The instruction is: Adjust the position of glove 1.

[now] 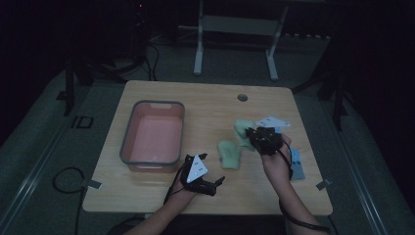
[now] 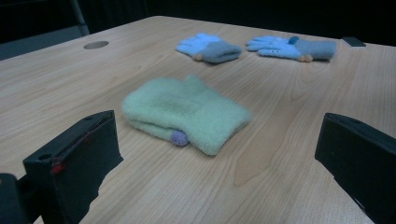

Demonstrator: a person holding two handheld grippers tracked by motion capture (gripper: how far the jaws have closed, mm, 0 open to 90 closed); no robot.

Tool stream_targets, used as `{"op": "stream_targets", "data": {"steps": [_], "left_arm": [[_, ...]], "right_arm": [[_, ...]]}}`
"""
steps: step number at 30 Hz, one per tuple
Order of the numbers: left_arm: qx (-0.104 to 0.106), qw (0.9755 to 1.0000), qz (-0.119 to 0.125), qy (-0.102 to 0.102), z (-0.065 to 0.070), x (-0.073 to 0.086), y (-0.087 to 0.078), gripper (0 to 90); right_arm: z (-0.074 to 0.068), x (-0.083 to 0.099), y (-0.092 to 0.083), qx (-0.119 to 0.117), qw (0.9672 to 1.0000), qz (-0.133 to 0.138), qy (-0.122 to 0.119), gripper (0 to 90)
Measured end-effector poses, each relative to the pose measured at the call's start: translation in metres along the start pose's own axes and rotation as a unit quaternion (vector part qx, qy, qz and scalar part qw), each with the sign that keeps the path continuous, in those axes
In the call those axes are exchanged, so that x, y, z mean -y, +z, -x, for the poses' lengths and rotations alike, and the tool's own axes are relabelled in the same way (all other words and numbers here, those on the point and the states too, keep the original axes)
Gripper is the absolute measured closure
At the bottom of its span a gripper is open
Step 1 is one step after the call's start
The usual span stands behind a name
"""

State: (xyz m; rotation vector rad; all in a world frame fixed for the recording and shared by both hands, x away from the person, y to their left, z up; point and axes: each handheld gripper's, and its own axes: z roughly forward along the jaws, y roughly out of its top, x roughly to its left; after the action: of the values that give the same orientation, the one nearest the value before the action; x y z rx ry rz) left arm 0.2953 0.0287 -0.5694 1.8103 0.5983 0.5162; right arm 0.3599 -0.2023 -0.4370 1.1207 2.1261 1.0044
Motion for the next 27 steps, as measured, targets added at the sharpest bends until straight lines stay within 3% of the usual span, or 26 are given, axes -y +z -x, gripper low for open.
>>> {"op": "stream_targets", "data": {"steps": [11, 14, 24, 27], "left_arm": [[0.002, 1.0, -0.001, 0.002, 0.0, 0.0, 0.0, 0.1], [0.003, 1.0, -0.002, 0.003, 0.0, 0.0, 0.0, 0.1], [0.004, 1.0, 0.0, 0.002, 0.0, 0.0, 0.0, 0.1], [0.007, 1.0, 0.001, -0.001, -0.001, 0.0, -0.001, 0.1]], "right_arm": [[-0.024, 0.02, 0.033, -0.014, 0.9989, -0.04, 0.017, 86.4], [-0.028, 0.028, 0.041, -0.017, 0.9984, -0.054, 0.008, 86.3], [-0.031, 0.044, 0.058, -0.028, 0.9964, -0.079, 0.016, 86.2], [-0.033, 0.047, 0.062, -0.026, 0.996, -0.085, 0.006, 86.1]]}}
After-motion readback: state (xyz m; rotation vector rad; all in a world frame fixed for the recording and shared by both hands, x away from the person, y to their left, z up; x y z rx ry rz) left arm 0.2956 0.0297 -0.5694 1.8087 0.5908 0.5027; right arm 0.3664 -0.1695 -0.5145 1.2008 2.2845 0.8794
